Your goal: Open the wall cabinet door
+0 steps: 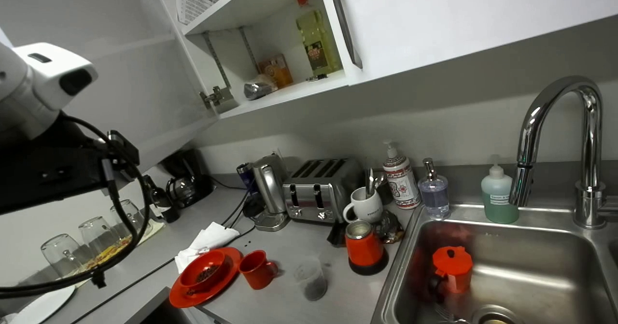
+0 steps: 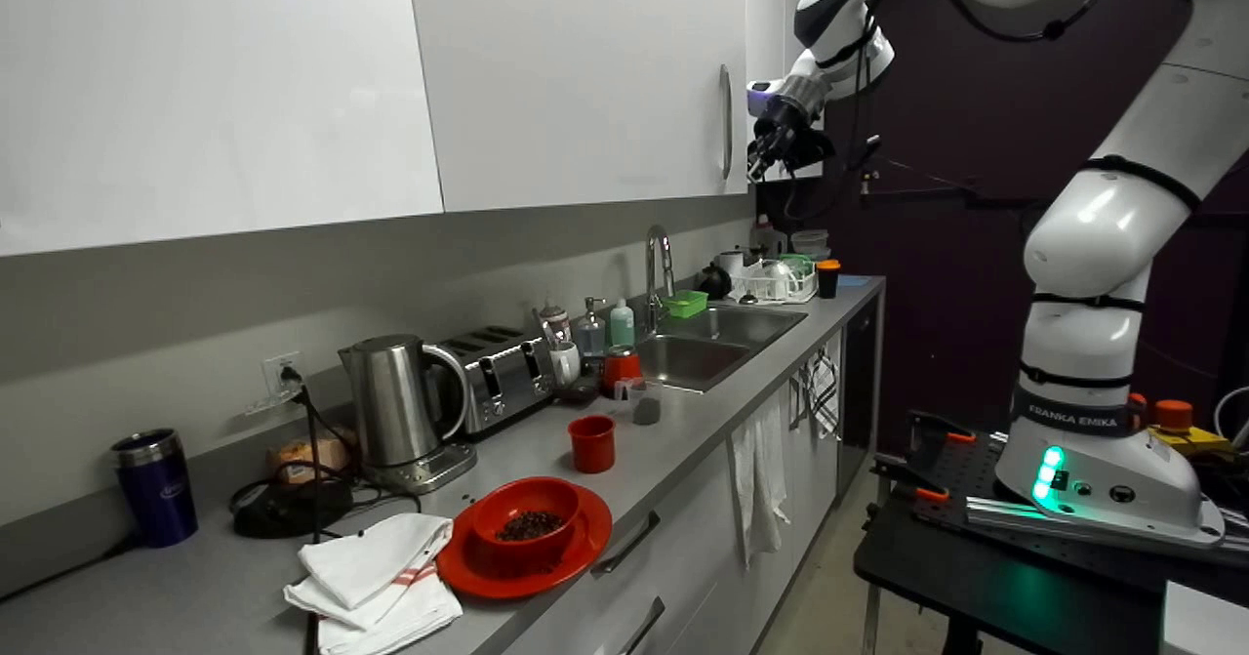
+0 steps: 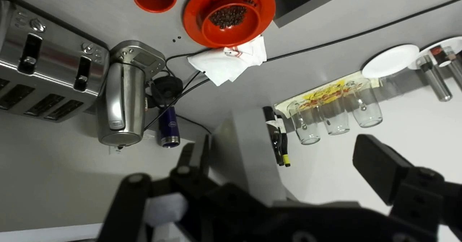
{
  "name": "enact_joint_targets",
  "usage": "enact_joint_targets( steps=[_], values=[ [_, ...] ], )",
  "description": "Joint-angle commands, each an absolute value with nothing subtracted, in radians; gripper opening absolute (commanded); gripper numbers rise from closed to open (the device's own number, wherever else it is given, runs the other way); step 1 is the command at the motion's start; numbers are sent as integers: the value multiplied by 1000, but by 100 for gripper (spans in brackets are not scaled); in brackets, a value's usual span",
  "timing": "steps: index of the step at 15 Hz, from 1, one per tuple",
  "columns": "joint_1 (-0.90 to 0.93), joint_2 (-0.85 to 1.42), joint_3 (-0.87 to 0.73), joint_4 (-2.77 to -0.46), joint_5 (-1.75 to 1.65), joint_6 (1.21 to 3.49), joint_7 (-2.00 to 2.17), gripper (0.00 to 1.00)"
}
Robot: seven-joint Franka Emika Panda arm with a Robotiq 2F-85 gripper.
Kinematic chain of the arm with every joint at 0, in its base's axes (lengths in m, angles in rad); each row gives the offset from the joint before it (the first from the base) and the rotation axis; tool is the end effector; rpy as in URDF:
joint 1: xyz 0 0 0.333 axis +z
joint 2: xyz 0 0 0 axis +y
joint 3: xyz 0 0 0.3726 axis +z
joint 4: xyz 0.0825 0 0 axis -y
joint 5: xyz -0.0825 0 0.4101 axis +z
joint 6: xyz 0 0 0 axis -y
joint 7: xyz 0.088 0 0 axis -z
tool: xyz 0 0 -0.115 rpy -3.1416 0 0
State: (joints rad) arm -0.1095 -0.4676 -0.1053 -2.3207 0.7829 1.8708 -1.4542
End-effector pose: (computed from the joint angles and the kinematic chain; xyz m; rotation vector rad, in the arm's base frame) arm 0.4209 -0.0383 0.5794 -2.1869 -1.2108 -0.7821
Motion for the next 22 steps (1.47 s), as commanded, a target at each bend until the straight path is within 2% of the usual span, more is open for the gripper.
enact_joint_targets(
  steps=[1, 7, 14, 22],
  values=[
    [-44, -511, -55, -2395, 737, 1932, -1463, 100],
    [30, -578, -3, -2470, 676, 1989, -1451, 100],
    [149, -522, 63, -2514, 652, 2097, -1440, 100],
    [171, -442, 60, -2498, 624, 2162, -1417, 100]
  ],
)
